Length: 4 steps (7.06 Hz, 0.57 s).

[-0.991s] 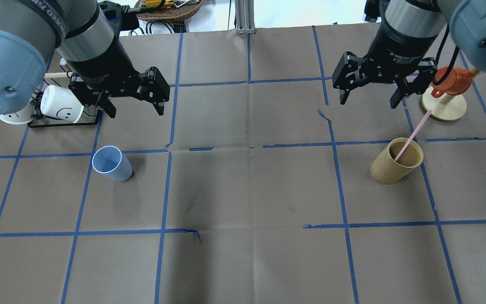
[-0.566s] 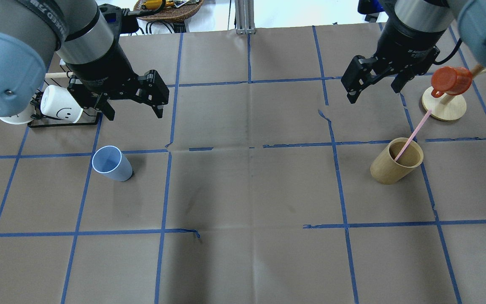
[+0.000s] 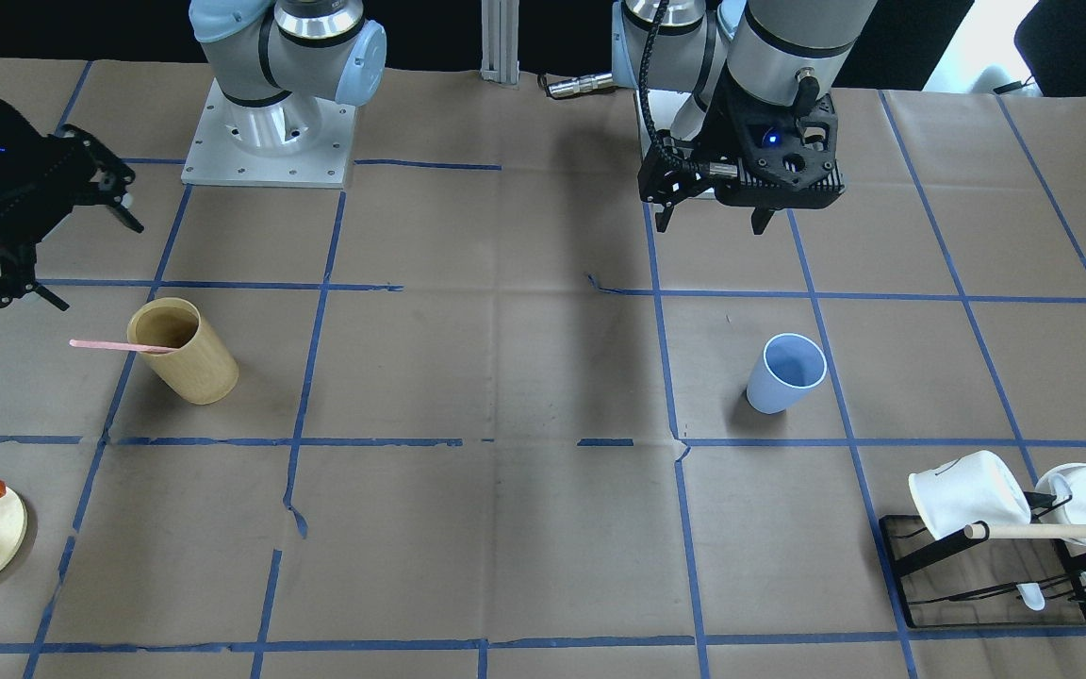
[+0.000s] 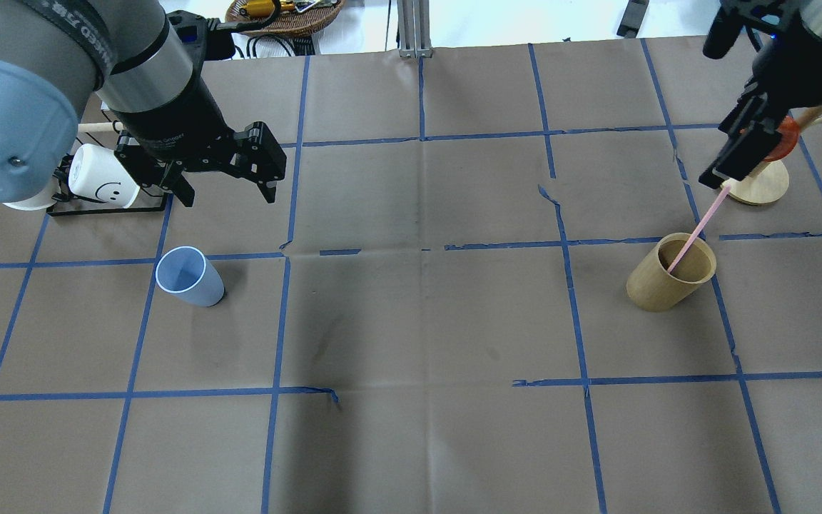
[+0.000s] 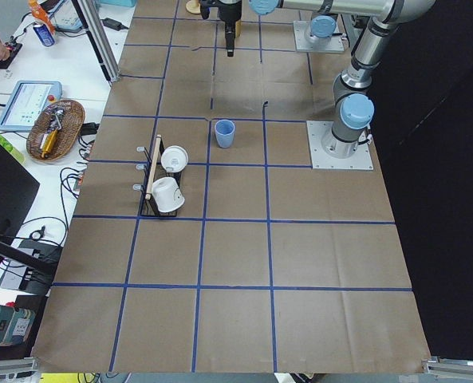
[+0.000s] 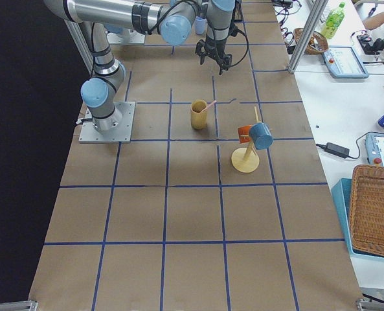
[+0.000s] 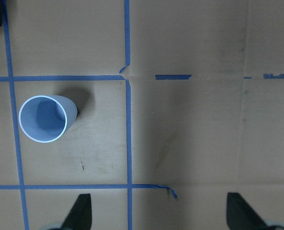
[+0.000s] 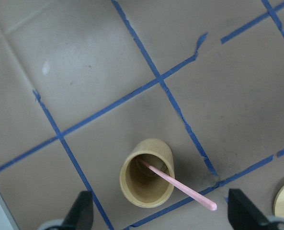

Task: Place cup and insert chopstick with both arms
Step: 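Move the right gripper over the tan cup toward the pink chopstick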

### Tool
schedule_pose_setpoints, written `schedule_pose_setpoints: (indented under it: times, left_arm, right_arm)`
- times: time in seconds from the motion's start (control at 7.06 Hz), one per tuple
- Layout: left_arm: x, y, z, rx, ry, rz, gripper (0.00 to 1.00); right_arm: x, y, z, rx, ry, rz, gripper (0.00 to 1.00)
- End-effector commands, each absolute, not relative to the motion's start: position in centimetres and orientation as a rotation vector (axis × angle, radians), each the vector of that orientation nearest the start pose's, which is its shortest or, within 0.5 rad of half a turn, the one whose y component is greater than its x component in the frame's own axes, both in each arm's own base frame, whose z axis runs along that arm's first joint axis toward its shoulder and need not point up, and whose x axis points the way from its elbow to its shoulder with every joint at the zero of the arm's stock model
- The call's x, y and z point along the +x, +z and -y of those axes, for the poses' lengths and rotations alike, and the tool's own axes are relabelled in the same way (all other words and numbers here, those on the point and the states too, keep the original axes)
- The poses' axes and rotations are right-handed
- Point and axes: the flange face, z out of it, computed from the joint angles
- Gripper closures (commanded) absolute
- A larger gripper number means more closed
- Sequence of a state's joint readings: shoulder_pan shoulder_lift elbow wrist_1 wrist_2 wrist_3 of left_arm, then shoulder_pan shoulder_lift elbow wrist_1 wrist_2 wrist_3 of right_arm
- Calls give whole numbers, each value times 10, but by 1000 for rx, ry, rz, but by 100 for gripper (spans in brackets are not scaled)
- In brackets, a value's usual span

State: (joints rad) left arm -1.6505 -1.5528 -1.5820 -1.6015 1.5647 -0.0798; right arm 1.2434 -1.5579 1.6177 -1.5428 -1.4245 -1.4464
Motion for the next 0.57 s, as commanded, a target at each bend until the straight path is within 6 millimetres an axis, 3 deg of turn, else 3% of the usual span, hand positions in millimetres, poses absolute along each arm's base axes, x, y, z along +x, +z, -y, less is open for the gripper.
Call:
schedule_pose_setpoints:
  times: [0.0,0.14,0.42]
  left_arm:
    - [-172,486,468,0,44,-3144,0]
    - [-169,484,469,2,51,-3143,0]
    - [-112,479,485,132,78,-3150,0]
  right_arm:
    - [-83,419,489,-1866,-303,-2229,0]
    - [-81,404,484,-1992,-316,-2127,0]
    - [-78,384,476,-2311,-336,-1791,0]
